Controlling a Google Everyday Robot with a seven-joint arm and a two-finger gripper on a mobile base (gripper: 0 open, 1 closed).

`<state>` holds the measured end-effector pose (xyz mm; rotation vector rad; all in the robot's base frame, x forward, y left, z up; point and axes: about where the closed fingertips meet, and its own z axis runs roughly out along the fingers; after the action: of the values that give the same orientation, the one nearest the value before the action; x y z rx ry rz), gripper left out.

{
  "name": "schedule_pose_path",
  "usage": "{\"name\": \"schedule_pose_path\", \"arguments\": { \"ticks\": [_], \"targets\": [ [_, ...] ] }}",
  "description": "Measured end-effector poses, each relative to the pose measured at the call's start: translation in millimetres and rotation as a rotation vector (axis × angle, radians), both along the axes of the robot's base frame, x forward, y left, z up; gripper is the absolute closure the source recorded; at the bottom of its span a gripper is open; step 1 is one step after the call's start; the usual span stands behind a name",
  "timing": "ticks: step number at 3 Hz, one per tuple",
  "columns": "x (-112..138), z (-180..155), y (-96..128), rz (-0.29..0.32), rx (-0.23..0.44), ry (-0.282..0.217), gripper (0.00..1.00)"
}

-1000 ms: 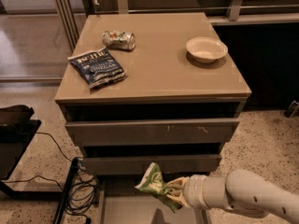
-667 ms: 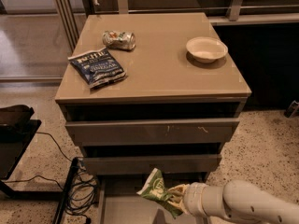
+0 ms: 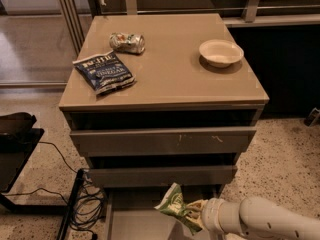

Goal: Place green jalapeno chip bag into bottom drawer

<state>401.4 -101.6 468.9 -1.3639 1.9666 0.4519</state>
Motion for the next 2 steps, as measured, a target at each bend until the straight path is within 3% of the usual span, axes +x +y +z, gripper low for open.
{"name": "schedule_pose_path", "arguments": {
  "ticks": [2],
  "targets": [
    [41,-67,-23,0.006,0.005,-0.005,1.00]
  ]
}}
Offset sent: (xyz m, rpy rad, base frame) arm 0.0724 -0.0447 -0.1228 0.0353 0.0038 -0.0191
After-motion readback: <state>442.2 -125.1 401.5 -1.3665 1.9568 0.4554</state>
